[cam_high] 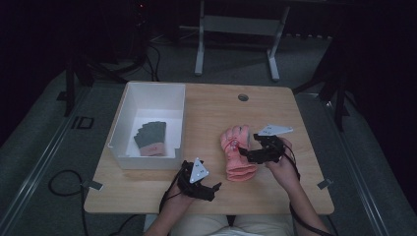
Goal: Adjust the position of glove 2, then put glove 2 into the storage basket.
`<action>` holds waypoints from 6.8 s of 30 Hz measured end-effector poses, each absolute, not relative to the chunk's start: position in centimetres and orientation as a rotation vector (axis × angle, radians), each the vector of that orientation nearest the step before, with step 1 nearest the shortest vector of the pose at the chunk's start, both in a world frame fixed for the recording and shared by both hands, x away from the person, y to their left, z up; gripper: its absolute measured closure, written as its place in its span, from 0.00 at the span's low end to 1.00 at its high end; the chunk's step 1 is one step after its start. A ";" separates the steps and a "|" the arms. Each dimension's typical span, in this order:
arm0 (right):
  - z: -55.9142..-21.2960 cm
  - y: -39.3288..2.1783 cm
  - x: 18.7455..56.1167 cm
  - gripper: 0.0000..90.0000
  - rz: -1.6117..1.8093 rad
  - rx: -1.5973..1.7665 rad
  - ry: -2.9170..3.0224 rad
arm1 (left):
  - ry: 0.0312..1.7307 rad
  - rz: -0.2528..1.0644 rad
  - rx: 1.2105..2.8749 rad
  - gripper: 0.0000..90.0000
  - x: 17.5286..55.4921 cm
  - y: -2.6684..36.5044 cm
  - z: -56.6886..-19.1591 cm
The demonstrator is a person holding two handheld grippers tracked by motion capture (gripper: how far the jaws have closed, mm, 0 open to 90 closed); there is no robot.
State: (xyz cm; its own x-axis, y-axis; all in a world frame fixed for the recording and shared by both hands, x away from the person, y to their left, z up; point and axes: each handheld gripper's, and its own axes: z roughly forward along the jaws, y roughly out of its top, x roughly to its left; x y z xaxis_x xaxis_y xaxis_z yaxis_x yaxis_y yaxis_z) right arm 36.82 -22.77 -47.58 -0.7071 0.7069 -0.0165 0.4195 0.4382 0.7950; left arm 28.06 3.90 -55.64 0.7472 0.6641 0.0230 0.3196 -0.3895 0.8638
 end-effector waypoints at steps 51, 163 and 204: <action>-50.1 -23.1 38.1 0.60 1.024 1.176 2.274 | 0.868 0.243 2.089 0.08 39.6 -1.2 -49.1; -34.9 -8.3 41.3 0.80 1.424 0.953 2.355 | 0.984 0.162 2.228 0.86 41.6 15.1 -31.8; -45.0 7.7 45.0 0.83 0.894 1.068 2.689 | 1.281 -0.001 2.357 0.85 44.5 25.2 -44.3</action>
State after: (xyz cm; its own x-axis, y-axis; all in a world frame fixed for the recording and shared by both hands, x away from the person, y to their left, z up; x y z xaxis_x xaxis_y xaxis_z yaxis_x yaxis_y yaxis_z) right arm 45.03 7.66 -44.96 -0.7455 0.6578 0.1075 0.5912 0.5782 0.5622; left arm 44.54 25.17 -44.35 0.5676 0.7956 -0.2120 0.7959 -0.4643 0.3885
